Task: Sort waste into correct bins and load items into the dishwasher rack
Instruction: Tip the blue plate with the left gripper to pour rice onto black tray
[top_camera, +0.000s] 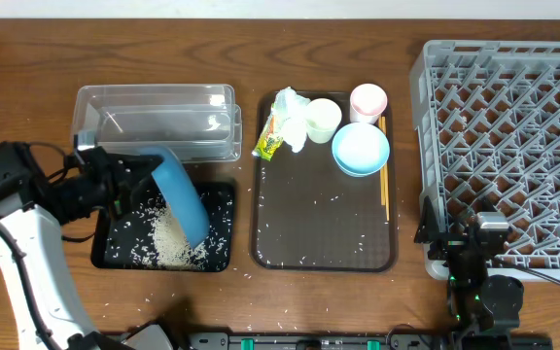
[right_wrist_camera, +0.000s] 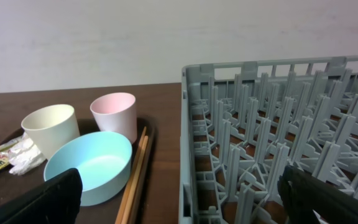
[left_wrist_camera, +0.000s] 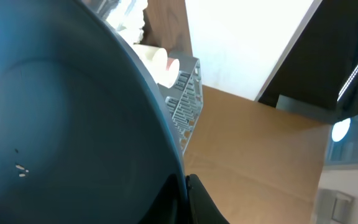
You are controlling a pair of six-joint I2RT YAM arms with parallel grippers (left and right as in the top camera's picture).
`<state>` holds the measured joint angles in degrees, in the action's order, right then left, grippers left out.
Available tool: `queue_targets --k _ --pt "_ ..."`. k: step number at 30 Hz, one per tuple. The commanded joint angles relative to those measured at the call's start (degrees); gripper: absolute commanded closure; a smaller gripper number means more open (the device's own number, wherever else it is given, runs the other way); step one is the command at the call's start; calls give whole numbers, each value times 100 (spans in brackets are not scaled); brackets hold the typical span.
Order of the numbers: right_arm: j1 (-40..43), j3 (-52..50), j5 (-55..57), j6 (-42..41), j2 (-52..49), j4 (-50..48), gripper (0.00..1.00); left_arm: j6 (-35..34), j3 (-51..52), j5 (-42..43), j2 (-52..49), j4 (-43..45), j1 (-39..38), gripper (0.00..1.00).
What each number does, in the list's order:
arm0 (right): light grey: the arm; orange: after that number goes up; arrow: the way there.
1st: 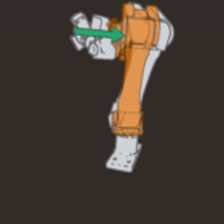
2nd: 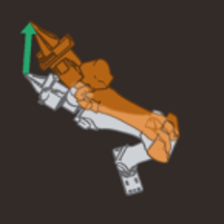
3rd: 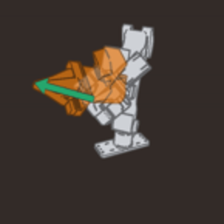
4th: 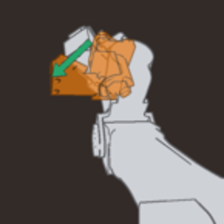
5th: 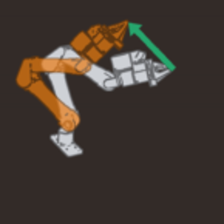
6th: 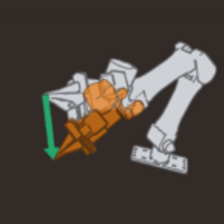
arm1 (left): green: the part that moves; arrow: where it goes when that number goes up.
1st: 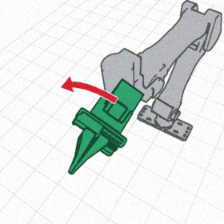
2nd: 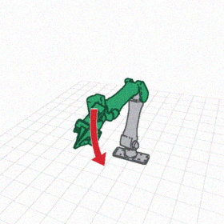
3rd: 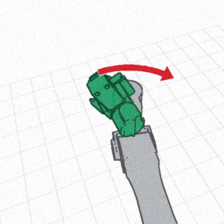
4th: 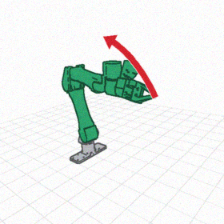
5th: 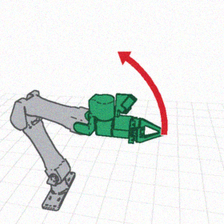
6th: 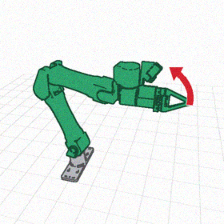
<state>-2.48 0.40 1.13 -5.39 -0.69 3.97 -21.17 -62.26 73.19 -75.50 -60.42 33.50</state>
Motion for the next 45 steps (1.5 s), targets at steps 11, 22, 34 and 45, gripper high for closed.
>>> queue_targets --k 11,22,34,45 --pt "63 -9 55 76 26 15 1 260 22 994 103 -105 138 94" --pt "63 -9 55 76 26 15 1 632 50 977 103 -457 713 94" --pt "63 -9 55 76 26 15 1 850 280 1040 61 -629 1318 94" --pt "63 -9 55 76 26 15 1 999 280 1014 33 -470 1456 94"
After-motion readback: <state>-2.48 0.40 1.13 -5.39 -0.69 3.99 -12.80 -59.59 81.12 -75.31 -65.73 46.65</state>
